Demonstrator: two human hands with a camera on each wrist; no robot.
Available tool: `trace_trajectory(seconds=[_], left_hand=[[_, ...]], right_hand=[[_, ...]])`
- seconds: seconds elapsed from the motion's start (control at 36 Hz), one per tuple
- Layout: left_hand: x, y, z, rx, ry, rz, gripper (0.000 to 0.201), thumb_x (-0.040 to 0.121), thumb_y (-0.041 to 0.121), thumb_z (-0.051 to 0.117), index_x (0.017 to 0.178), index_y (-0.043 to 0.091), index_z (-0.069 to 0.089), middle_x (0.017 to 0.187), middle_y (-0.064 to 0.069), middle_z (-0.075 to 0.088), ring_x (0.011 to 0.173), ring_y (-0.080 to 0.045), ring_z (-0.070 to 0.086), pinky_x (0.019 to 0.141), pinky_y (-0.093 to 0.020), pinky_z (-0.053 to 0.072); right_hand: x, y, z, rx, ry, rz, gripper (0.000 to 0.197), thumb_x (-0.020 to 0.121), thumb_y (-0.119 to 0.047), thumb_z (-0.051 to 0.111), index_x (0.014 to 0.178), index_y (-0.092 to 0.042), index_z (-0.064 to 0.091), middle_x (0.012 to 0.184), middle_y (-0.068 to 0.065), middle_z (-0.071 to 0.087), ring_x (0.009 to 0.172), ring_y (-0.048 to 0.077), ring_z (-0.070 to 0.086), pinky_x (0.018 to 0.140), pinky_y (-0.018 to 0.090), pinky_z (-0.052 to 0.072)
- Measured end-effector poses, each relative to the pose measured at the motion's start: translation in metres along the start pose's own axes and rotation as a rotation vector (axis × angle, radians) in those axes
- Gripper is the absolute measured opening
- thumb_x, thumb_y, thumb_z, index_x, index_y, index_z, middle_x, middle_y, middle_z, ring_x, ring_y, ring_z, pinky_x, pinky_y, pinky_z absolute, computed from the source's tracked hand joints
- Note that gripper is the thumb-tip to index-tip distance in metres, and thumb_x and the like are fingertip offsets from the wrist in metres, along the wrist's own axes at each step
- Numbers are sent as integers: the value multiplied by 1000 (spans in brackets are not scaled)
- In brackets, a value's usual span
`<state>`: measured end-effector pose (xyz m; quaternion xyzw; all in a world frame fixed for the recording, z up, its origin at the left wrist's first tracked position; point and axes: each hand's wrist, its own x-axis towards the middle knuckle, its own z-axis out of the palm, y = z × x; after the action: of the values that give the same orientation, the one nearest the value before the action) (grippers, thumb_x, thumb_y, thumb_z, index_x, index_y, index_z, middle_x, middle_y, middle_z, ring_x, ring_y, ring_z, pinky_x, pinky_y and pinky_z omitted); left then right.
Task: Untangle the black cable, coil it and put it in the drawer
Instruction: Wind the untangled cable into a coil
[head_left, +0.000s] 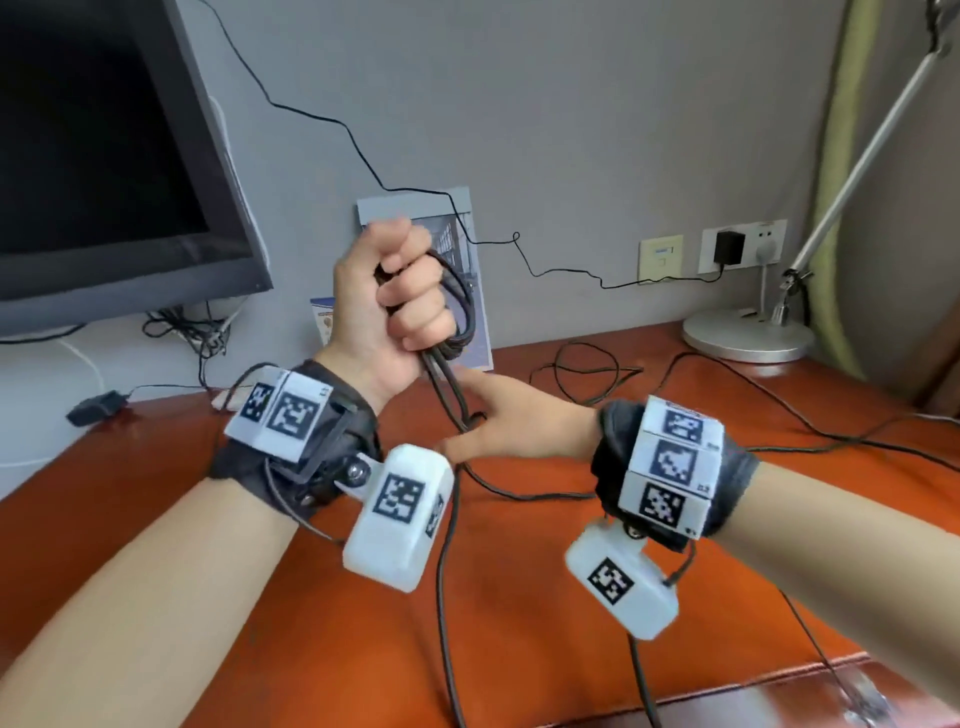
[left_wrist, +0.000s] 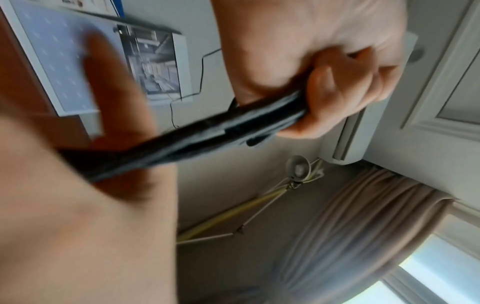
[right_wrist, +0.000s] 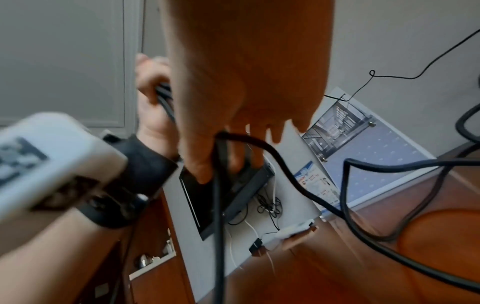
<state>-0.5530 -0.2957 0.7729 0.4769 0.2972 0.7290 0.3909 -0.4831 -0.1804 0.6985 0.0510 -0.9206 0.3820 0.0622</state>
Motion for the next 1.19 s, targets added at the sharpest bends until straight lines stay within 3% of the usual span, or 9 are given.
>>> trace_trajectory(seconds=[0.11, 0.31, 0.39, 0.53, 0.67, 0.81, 0.94, 1.06, 1.19], left_hand=[[3, 8, 23, -297, -179, -105, 28, 83, 9, 62, 58, 9, 49, 41, -1, 34, 33, -17, 25, 36, -22, 24], [-15, 8, 44, -161, -415, -391, 26, 95, 13, 48, 71, 13, 36, 42, 5, 21, 32, -6, 14, 39, -17, 13], [-22, 0, 41, -33, -560, -682, 26, 95, 25, 50, 71, 19, 39, 44, 7, 26, 31, -6, 19, 36, -16, 20], [-26, -5, 46, 732, -336, -908, 30, 71, 34, 64, 49, 25, 46, 40, 10, 31, 29, -2, 19, 35, -7, 17], [-20, -29, 35, 1247, -81, -1071, 42, 92, 29, 56, 56, 20, 36, 44, 6, 35, 32, -9, 21, 40, -15, 13], [-16, -47, 4, 1608, 173, -887, 36, 86, 39, 62, 65, 15, 47, 55, 3, 50, 34, -10, 37, 37, -16, 29], [-6, -47, -18, 1147, 564, -540, 21, 83, 26, 62, 72, 16, 48, 66, -2, 48, 38, -11, 34, 39, -19, 25], [-1, -49, -20, 828, 689, -345, 16, 87, 27, 55, 86, 11, 56, 66, 0, 41, 42, -11, 29, 42, -22, 22], [9, -61, -22, 772, 853, -82, 28, 87, 29, 63, 74, 9, 48, 68, -6, 36, 44, -16, 29, 44, -24, 22]], right_hand=[[-12, 1, 1, -17, -157, -112, 13, 91, -8, 60, 97, -7, 71, 91, 13, 71, 83, 6, 61, 86, 31, 50], [-22, 11, -40, -147, -217, -104, 28, 90, -18, 62, 73, -40, 65, 78, 6, 72, 81, 24, 65, 83, 36, 49], [-21, 18, -60, -283, -115, -36, 39, 87, -7, 61, 60, -36, 58, 68, 3, 68, 59, -3, 57, 63, 11, 42], [-11, 22, -91, -403, 15, 36, 32, 87, -6, 59, 65, -30, 58, 52, -14, 53, 48, -2, 45, 54, 14, 36], [-1, 14, -101, -548, 80, 48, 35, 90, -22, 62, 59, -29, 48, 55, -8, 46, 51, 5, 40, 49, 16, 32], [2, 4, -91, -543, 143, 83, 21, 92, -23, 56, 72, -19, 53, 63, -2, 48, 57, 13, 42, 51, 24, 32], [5, 6, -65, -372, 168, 39, 12, 91, -11, 52, 97, -14, 62, 88, 6, 62, 82, 22, 54, 71, 29, 40], [7, 8, -50, -288, 238, 15, 19, 89, -5, 46, 98, -18, 56, 96, 7, 63, 87, 27, 59, 67, 28, 42], [8, 11, -39, -190, 217, 49, 12, 90, -11, 51, 100, -10, 55, 88, 3, 57, 78, 20, 51, 64, 26, 39]])
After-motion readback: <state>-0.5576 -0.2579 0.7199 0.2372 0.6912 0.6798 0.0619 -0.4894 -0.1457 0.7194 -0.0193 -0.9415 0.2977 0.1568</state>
